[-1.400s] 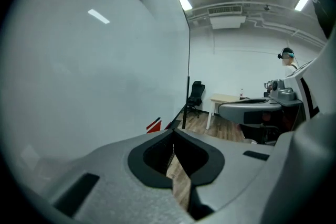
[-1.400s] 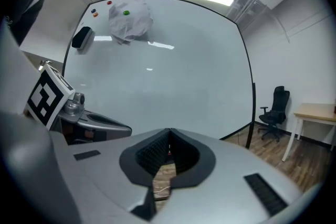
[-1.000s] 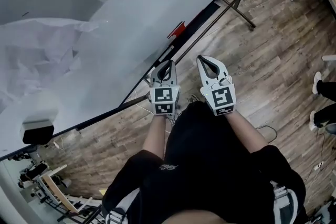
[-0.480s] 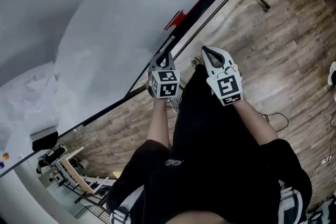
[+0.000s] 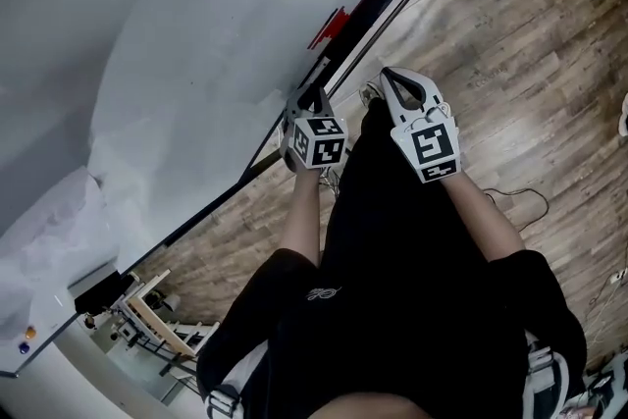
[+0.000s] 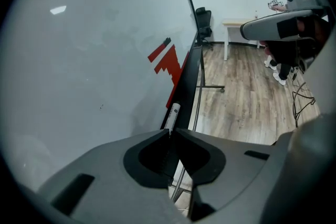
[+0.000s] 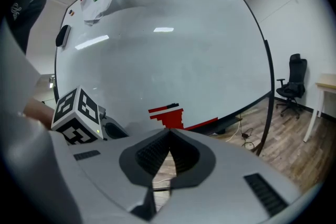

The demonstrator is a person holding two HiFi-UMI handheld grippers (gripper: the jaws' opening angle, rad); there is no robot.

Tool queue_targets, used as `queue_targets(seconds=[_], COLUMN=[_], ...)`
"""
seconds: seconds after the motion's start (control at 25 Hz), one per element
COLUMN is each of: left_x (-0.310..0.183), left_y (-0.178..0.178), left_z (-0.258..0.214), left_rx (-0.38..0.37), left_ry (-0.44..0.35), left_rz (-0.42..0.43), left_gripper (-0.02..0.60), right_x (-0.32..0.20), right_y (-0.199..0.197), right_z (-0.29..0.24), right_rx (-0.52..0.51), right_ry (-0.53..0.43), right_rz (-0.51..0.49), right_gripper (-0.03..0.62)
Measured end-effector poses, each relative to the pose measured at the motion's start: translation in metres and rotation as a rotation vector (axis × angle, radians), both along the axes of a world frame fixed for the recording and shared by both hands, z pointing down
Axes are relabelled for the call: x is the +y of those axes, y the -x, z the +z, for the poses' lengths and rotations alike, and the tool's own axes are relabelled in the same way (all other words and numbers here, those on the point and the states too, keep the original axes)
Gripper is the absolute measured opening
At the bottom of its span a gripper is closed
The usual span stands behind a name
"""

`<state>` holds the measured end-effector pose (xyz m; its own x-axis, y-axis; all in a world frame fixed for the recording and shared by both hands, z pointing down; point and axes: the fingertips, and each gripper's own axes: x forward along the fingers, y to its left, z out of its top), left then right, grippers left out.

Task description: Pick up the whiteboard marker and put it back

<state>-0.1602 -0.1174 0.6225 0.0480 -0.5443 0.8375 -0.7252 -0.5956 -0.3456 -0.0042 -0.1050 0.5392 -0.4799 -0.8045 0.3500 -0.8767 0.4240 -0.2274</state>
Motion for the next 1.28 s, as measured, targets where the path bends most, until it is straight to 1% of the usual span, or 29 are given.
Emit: queue_targets(seconds=[0.04, 0.08, 0.12, 0.16, 0.44, 0.56, 0.76, 1.28], left_x=[0.0, -0.001, -0.001, -0.001, -0.008, -0.009, -0.01, -0.012], left_y=[0.002, 0.004, 0.007, 0.009, 0.018, 0.018, 0.019, 0.015], left_z=[0.003, 0.007, 0.011, 0.013, 0.02, 0.026, 0.03, 0.032], left_rx=[-0.012, -0.033, -0.057, -0.078, -0.15, -0.183, -0.262, -0.331], left_ry=[0.001, 0.005, 0.008, 0.012, 0.024, 0.049, 0.052, 0.078], left_rz=[0.003, 0.009, 0.016, 0.021, 0.043, 0.063, 0.109, 0.158], left_gripper=[0.012, 0.035, 0.073, 0.08, 0.082, 0.081, 0.078, 0.063], right_x=[0.0, 0.0, 0.0, 0.001, 0.005, 0.005, 0.004, 0.003], right_y=[0.001, 0.002, 0.002, 0.001, -0.008, -0.012, -0.015, -0.024], right_z=[0.002, 0.005, 0.007, 0.008, 0.013, 0.013, 0.012, 0.013], right_rx=[0.001, 0.002, 0.003, 0.003, 0.011, 0.016, 0.017, 0.015], right_ry=[0.003, 0.008, 0.013, 0.016, 0.03, 0.028, 0.027, 0.028], right_rz=[0.001, 0.001, 0.003, 0.007, 0.033, 0.035, 0.035, 0.045], right_gripper=[0.003, 0.003, 0.003, 0.003, 0.003, 0.003, 0.003, 0.003])
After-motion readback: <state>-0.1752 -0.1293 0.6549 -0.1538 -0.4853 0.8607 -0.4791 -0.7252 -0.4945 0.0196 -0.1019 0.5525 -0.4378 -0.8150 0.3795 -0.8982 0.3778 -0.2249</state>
